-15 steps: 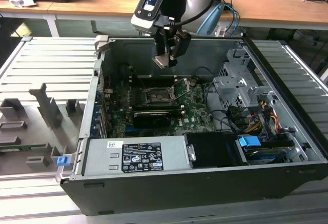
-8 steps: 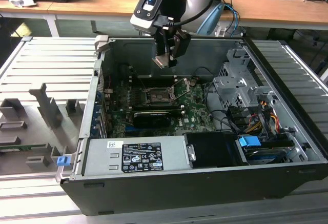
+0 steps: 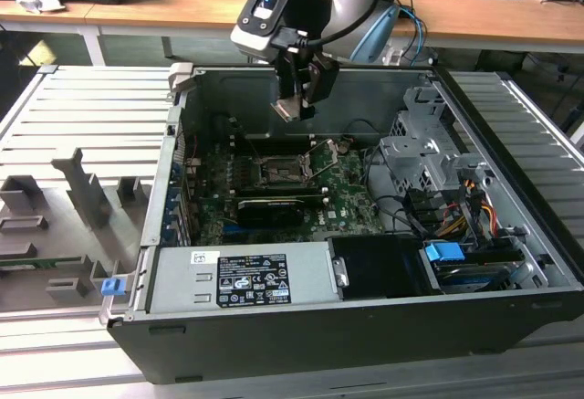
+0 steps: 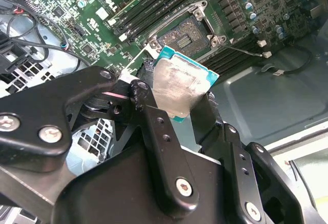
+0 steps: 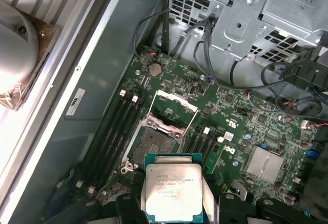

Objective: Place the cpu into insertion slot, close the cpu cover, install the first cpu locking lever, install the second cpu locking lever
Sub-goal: 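Place the cpu into insertion slot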

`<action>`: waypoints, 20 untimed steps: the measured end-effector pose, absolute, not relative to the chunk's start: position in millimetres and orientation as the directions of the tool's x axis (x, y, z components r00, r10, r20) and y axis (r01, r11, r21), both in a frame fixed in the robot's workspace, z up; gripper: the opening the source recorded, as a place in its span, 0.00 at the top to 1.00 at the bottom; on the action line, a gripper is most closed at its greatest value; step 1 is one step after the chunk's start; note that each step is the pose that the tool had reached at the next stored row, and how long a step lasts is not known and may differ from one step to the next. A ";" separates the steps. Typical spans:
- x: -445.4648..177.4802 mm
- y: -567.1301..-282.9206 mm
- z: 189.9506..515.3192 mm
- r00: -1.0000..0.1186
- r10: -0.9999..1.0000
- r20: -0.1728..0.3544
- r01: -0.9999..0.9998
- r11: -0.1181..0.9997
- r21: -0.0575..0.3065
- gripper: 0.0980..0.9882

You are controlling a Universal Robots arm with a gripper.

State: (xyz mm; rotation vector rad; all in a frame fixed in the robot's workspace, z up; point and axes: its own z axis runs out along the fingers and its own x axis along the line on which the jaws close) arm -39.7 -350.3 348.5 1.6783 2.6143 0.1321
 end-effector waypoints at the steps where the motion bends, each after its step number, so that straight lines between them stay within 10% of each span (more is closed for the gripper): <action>1: -39.7 -350.3 348.5 -0.415 0.910 0.019 0.907 0.412 0.089 0.52; 20: -39.7 -350.3 348.0 -0.356 0.934 0.019 0.931 0.353 0.089 0.52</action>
